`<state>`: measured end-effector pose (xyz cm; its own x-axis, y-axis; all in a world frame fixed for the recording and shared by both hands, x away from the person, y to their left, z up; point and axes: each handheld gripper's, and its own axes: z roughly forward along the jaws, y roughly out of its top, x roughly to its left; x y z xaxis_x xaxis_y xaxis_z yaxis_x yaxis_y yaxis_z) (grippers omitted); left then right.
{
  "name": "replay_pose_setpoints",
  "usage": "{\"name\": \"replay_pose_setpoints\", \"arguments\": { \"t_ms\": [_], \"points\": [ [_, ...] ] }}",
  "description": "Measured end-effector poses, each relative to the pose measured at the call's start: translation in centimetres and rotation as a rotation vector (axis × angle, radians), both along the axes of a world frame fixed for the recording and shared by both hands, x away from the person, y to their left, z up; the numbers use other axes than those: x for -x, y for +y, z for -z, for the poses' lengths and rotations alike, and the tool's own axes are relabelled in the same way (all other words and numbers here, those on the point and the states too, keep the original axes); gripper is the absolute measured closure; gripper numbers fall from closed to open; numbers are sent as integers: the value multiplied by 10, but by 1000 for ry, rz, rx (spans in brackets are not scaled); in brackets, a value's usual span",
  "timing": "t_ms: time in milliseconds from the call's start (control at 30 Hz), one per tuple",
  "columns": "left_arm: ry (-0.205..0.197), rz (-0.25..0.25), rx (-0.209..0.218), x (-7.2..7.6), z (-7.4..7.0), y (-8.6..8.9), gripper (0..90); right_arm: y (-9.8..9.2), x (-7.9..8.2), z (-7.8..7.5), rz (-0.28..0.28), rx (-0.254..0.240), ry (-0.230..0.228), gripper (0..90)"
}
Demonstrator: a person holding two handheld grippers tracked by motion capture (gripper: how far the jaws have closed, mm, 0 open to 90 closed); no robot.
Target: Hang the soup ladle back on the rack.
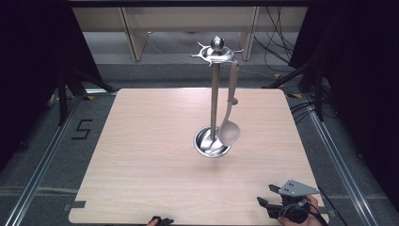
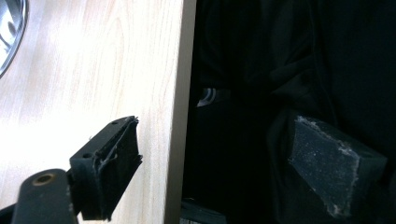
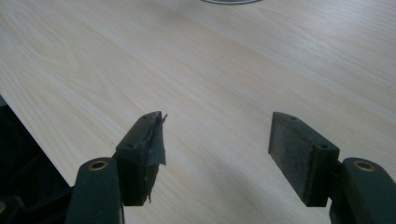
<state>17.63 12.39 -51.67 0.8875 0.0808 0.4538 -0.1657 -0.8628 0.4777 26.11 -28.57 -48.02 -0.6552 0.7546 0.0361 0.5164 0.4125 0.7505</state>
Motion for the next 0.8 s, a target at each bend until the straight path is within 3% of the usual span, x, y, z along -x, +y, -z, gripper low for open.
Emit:
{"name": "replay_pose_setpoints", "arguments": {
  "t_ms": [33, 100, 167, 200, 233, 267, 300, 367, 400, 433, 567, 800],
  "points": [
    [3, -1, 0, 0, 0, 0, 150, 2, 4, 0, 39, -14, 33, 362],
    [2, -1, -1, 0, 0, 0, 149, 0, 2, 1, 13, 4, 5, 361],
    [2, -1, -1, 0, 0, 0, 149, 0, 3, 1, 2, -12, 39, 360],
    [2, -1, -1, 0, 0, 0, 149, 0, 3, 2, 13, 3, 8, 359],
    [1, -1, -1, 0, 0, 0, 149, -1, 3, 2, 13, 7, 8, 359],
    [0, 0, -1, 0, 0, 0, 149, 1, 5, 3, 29, -7, 43, 358],
    [5, 1, -7, 0, 0, 0, 150, -1, 3, 3, 7, 6, 18, 358],
    [9, 1, -11, 0, 0, 0, 149, 0, 3, 4, 10, 8, 17, 358],
    [6, 1, -6, 0, 0, 0, 149, 2, 5, 5, 28, -21, 41, 358],
    [3, -2, -1, 0, 0, 0, 149, 0, 3, 5, 13, 2, 23, 358],
    [18, 1, -17, -1, -1, 0, 150, 0, 1, 6, -1, 0, 22, 358],
    [11, 0, -12, -1, 0, 0, 149, -1, 2, 7, 13, 3, 26, 358]
  ]
}}
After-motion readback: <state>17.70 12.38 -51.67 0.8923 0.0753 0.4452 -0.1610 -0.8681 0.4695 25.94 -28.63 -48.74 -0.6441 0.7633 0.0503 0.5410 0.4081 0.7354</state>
